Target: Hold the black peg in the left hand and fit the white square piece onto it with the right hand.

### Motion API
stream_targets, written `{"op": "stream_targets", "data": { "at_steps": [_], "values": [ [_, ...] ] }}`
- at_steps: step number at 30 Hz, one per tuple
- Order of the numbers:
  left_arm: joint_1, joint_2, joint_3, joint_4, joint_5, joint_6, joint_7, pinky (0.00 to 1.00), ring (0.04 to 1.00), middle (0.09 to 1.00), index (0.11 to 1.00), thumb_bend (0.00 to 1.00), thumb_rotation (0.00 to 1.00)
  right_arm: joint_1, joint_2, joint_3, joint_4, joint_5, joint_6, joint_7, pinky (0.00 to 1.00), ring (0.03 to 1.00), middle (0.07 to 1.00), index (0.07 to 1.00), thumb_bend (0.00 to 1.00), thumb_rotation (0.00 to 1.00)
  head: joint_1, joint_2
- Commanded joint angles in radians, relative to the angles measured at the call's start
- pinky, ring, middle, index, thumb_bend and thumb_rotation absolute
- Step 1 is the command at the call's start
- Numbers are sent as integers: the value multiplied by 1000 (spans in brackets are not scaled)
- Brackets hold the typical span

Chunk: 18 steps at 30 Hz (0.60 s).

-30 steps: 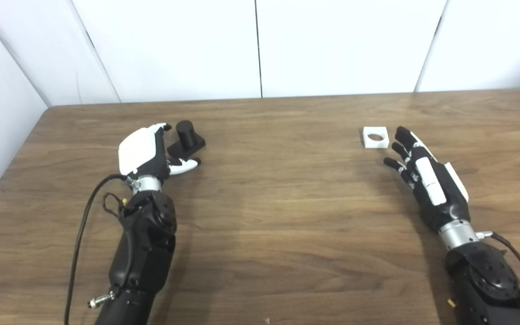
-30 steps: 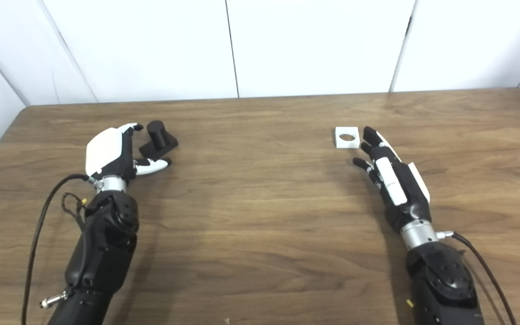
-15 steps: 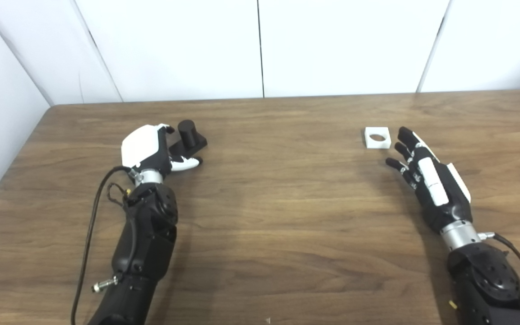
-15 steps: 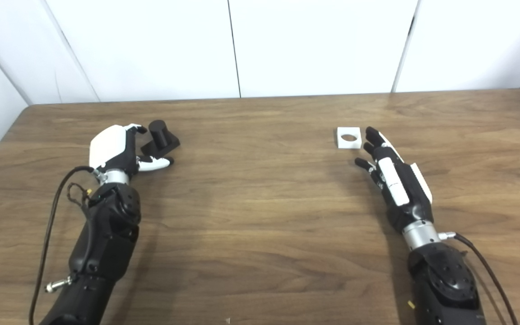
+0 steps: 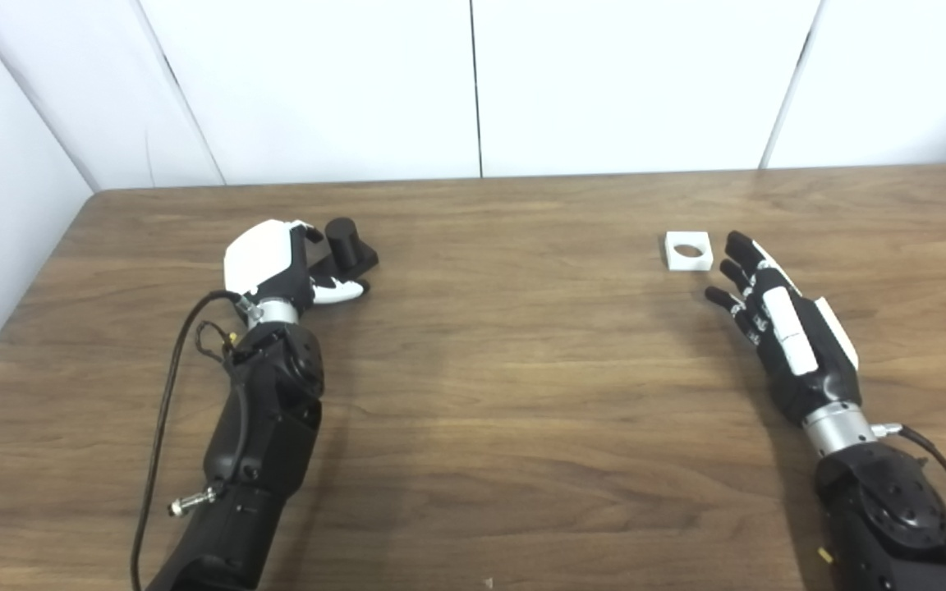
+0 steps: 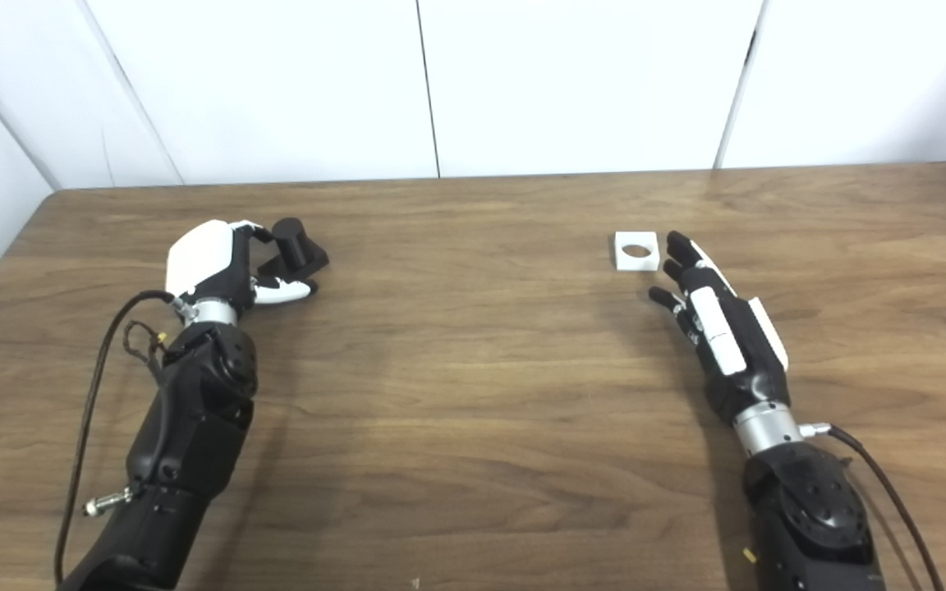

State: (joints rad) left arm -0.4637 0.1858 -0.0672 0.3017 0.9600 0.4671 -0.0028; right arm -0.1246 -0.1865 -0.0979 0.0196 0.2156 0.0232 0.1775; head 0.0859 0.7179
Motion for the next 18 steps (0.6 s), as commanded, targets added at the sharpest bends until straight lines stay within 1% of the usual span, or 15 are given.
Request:
{"op": "stream_targets", "data": {
  "at_steps": [1, 7, 10, 15, 18],
  "values": [
    [-54, 13, 2, -2, -1, 3, -6, 821, 921, 895, 731, 771, 268, 33, 2, -2, 17, -1, -16, 1, 854, 960, 961, 923, 653, 813, 0, 1],
    [-62, 16, -7, 4, -13, 2, -28, 840, 925, 891, 742, 776, 276, 34, 5, -4, 14, -4, -12, -4, 857, 958, 961, 923, 668, 816, -2, 1],
    [-63, 17, -11, 6, -14, 2, -31, 837, 920, 883, 731, 782, 283, 34, 3, -3, 15, 1, -15, 2, 860, 960, 960, 924, 656, 818, -2, 1],
    [-64, 14, -8, 5, -14, 3, -44, 852, 929, 880, 727, 776, 275, 30, 5, -1, 14, 1, -11, 2, 868, 960, 955, 921, 660, 808, -1, 1],
    [-63, 13, -5, 7, -24, 3, -47, 852, 928, 873, 709, 769, 256, 28, 5, 1, 16, -2, -15, 2, 860, 960, 957, 923, 646, 812, -2, 1]
  ]
}}
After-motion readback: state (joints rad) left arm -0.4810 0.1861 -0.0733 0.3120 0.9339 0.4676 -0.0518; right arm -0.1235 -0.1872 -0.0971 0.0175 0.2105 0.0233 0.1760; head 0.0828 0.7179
